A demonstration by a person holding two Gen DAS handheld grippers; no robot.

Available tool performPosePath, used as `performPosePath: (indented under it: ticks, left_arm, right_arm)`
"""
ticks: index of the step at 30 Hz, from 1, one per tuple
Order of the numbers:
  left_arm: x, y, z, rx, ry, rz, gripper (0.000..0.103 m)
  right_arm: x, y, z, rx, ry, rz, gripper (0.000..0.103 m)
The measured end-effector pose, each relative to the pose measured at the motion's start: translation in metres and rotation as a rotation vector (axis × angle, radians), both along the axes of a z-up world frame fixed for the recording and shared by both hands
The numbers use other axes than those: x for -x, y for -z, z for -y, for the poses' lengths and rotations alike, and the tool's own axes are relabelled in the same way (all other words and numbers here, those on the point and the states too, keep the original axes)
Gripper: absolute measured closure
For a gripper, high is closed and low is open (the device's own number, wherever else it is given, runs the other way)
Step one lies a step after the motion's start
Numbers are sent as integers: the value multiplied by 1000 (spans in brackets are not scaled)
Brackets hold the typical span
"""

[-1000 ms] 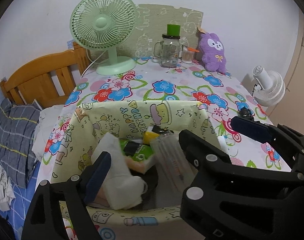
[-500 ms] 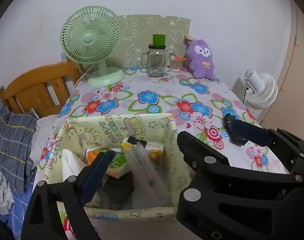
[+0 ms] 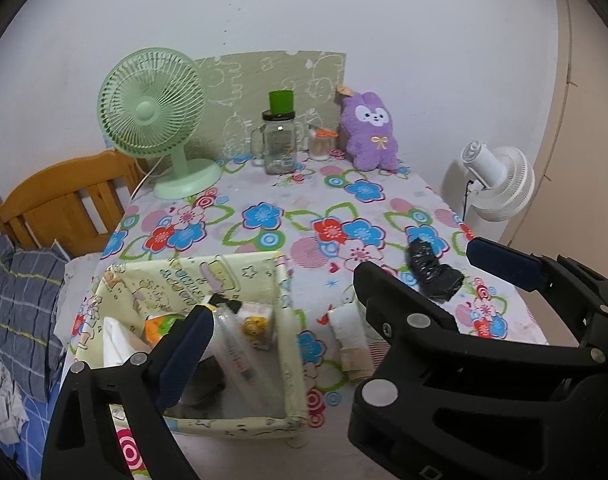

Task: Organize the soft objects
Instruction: 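Withdraw both grippers from the box toward the black bag and cloth roll, then grasp the white-and-striped cloth roll with the left gripper while the right gripper moves to the black bag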

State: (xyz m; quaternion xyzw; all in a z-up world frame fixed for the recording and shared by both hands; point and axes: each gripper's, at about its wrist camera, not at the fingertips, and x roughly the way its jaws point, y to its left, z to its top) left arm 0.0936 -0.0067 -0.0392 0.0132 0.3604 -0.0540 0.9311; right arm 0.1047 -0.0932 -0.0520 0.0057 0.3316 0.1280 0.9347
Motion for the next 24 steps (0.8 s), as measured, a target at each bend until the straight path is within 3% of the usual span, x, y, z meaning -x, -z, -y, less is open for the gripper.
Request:
performPosePath:
  ticks: [24]
  left_arm:
    - [-2, -3, 53, 12, 49, 17, 2]
  right_arm:
    - [9, -5, 63, -8, 96, 42, 13]
